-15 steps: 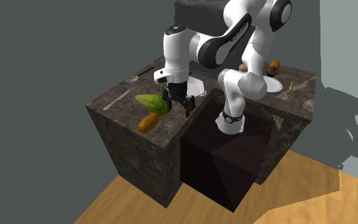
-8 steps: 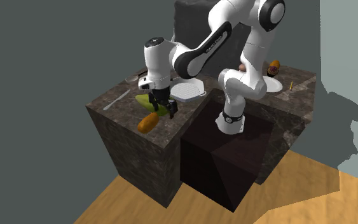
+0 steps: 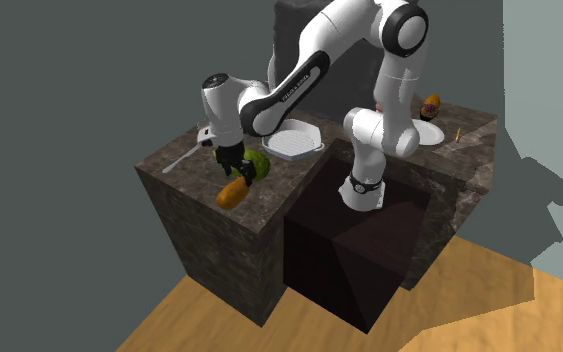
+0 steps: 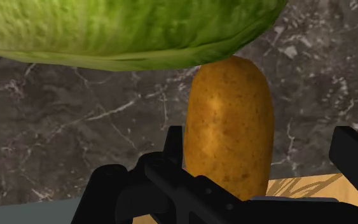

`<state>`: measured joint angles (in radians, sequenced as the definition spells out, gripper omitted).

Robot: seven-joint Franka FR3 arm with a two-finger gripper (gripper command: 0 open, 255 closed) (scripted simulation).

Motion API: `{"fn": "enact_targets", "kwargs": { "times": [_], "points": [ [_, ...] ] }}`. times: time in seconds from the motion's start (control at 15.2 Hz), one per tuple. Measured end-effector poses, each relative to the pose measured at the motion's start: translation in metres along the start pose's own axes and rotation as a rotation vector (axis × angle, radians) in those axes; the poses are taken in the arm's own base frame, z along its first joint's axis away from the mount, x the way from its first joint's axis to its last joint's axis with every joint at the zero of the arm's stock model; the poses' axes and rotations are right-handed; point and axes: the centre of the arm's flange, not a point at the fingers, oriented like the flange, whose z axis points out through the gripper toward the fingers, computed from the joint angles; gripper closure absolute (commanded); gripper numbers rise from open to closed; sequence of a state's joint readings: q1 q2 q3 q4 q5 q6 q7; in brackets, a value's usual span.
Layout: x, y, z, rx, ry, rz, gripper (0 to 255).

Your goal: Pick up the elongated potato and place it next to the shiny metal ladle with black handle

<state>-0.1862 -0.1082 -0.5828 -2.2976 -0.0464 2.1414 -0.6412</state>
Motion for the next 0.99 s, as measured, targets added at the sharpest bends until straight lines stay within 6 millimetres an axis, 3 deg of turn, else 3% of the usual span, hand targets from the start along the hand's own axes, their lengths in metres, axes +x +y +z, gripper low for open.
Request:
{"fn": "enact_targets", "kwargs": {
  "times": [0.53, 0.92, 0.99],
  "points": [
    [-0.002, 0.009, 0.046, -0.002, -0.006, 0.002, 0],
    [0.0, 0.009, 0.049, -0.002, -0.006, 0.002, 0],
    [0.0, 0.009, 0.049, -0.002, -0.006, 0.002, 255]
  ]
}}
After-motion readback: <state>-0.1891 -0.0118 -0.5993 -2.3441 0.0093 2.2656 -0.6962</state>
